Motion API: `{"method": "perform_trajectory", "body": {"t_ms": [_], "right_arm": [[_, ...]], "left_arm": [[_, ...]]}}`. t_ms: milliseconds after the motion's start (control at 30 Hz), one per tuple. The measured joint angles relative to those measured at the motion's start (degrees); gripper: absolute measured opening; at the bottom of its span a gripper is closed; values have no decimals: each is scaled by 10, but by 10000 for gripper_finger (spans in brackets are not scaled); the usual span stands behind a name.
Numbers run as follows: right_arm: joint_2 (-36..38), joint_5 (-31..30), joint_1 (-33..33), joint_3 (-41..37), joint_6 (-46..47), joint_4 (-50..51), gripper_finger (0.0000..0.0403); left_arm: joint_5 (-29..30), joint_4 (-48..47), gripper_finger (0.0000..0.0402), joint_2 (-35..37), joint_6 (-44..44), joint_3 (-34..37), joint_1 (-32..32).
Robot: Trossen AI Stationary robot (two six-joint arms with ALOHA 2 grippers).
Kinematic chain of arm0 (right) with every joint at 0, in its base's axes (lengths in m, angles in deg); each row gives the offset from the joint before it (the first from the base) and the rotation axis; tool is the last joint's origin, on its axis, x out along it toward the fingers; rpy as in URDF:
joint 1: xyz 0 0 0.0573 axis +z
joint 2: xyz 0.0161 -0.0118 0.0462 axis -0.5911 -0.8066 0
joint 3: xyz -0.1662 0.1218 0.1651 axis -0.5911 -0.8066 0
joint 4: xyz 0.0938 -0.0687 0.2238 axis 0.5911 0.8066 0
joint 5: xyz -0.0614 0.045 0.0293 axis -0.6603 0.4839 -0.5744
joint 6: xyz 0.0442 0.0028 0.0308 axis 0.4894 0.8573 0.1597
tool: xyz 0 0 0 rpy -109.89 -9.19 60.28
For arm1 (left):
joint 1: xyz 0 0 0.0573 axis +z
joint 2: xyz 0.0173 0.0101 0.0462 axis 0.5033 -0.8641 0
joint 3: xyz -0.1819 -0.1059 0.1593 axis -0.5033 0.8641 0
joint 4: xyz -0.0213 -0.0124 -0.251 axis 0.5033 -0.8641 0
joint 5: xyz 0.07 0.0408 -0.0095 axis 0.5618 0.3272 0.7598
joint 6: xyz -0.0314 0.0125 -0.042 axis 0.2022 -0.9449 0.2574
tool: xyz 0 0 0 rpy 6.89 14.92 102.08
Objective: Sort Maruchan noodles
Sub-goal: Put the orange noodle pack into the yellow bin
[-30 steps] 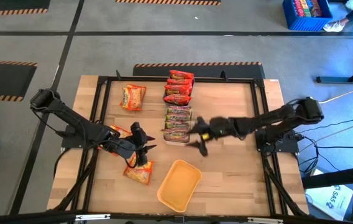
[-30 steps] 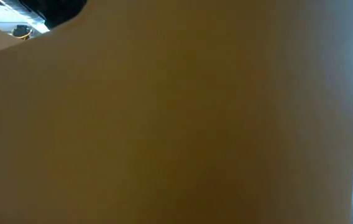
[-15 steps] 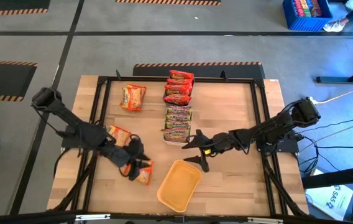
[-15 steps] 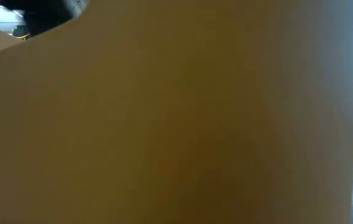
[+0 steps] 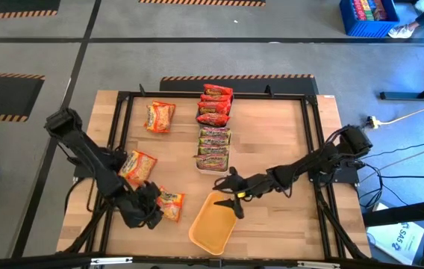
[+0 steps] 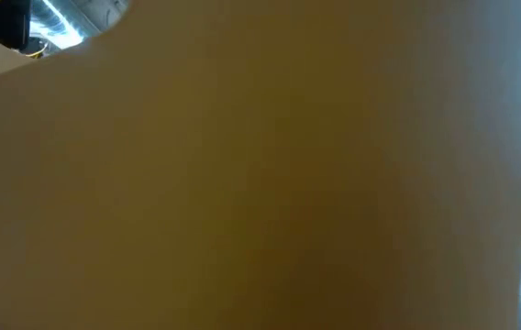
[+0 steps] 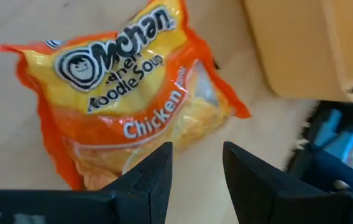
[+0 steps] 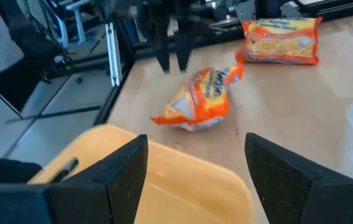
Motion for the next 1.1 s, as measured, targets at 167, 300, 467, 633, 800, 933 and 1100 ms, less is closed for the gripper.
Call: {"method": "perform_trajectory", "body": {"t_ms": [167,300,467,633,800,933,1100], "right_arm": [[-31,-6,-1,88,8,105,253],[-60,-33,-2,189,8,232,253],[-118,-28,-15,301,24,313,253],[-188,16,-43,390,73,334,253],[-253,66,-72,468,118,395,253],[-298,82,-85,526,144,433,253],[-338,97,-87,559,174,446,253]], "left_arm": [[-5,14,135,-72,-6,0,-2],[0,16,135,-108,-87,-1,-2],[39,9,135,-124,-196,-2,-2],[85,11,135,-126,-242,0,-4],[124,11,135,-127,-261,1,-20],[158,17,135,-127,-263,1,-31],[181,20,135,-127,-263,1,-42]]}}
